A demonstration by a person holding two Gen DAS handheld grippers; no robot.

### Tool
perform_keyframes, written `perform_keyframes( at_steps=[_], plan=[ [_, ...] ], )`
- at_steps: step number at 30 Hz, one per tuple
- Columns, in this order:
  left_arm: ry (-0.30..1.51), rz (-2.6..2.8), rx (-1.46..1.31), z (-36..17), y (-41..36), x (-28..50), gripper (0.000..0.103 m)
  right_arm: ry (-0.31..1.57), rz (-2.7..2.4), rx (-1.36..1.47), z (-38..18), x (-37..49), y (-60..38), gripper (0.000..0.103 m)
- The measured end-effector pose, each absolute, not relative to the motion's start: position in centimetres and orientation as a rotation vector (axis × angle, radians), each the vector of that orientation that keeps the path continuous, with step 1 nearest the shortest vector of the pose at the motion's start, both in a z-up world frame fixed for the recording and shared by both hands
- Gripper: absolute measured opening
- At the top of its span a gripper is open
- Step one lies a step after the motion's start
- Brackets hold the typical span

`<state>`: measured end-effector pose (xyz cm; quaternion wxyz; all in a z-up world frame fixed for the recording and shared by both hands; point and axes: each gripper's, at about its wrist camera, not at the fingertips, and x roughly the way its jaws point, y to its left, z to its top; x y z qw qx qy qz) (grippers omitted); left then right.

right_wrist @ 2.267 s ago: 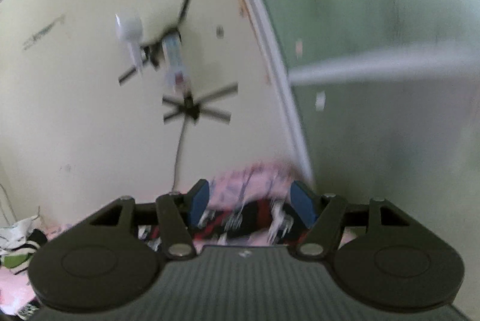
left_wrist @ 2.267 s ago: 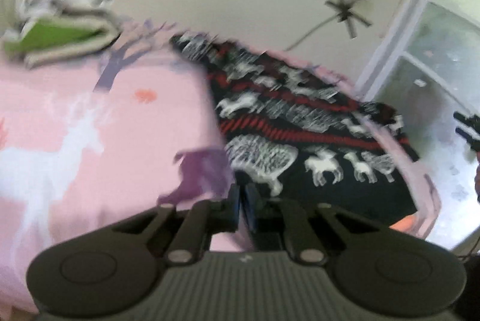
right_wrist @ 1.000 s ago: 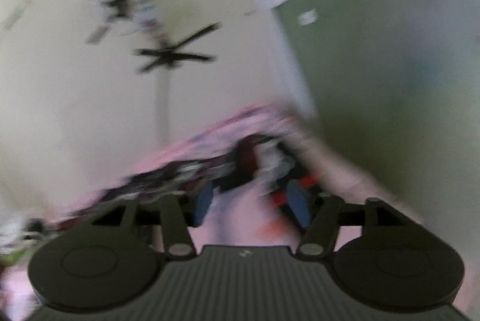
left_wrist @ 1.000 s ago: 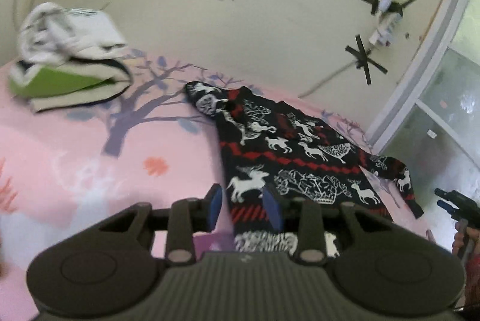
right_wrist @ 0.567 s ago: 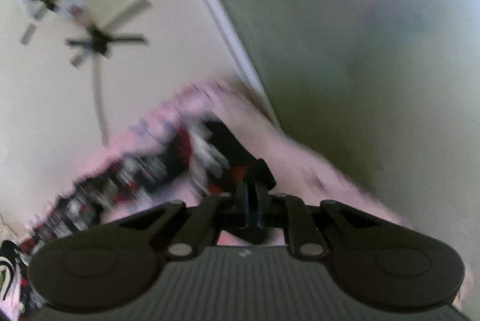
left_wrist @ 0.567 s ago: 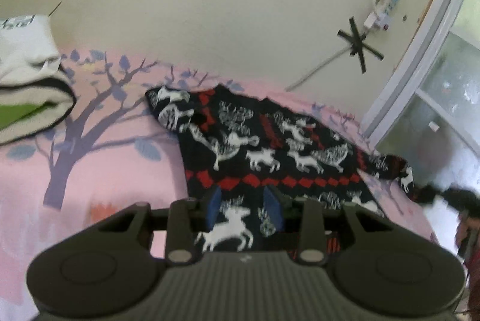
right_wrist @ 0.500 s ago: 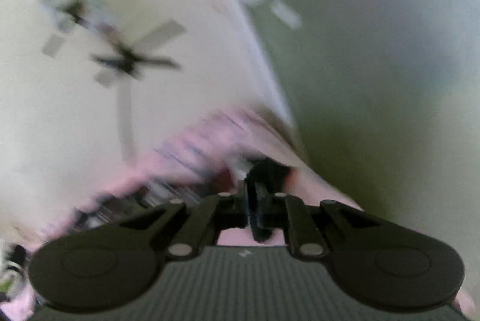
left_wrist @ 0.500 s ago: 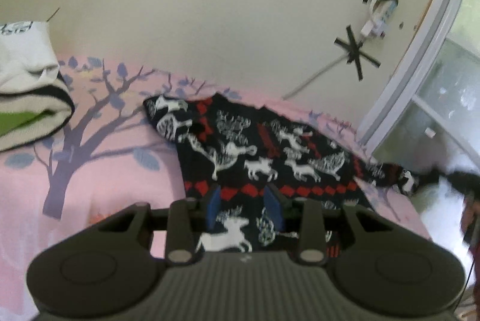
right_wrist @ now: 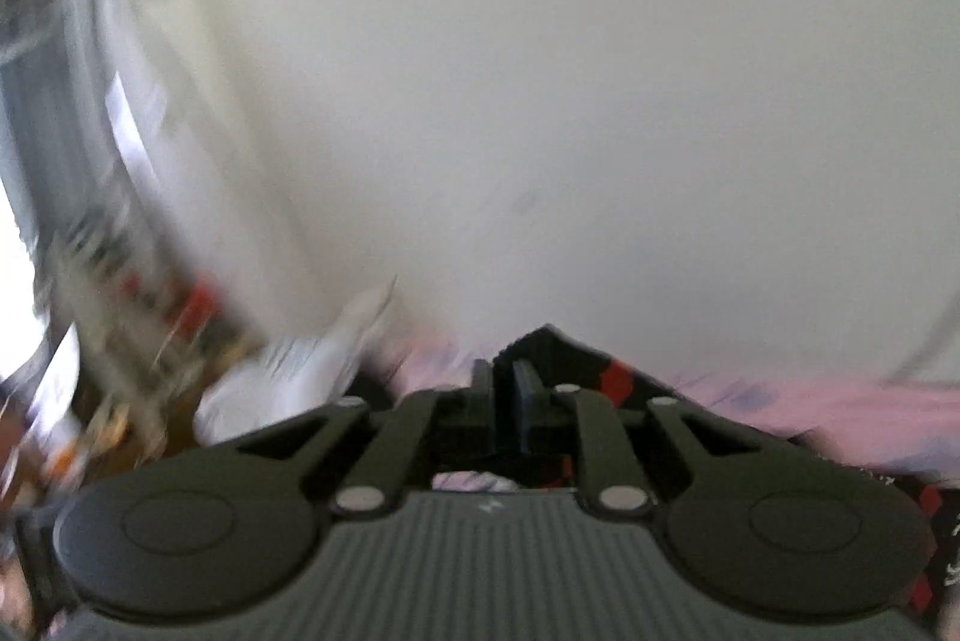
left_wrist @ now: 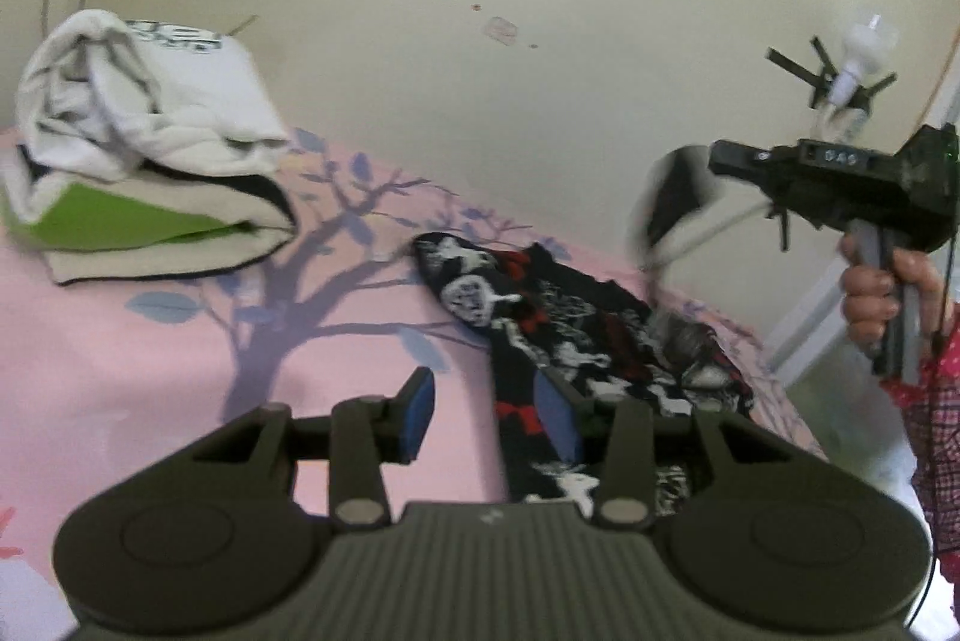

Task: Fold small clothes

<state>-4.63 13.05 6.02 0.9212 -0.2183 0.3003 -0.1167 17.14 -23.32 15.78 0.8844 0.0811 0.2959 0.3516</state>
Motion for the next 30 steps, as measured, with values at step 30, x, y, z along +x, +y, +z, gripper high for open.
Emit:
perform_keyframes(
  at_steps=[30],
  plan=[
    [0.596, -0.257, -0.218, 7.2, 5.5, 12.7, 0.009, 0.612, 0.333, 0.257, 1.9, 13.9, -44.0, 0.030]
  ],
)
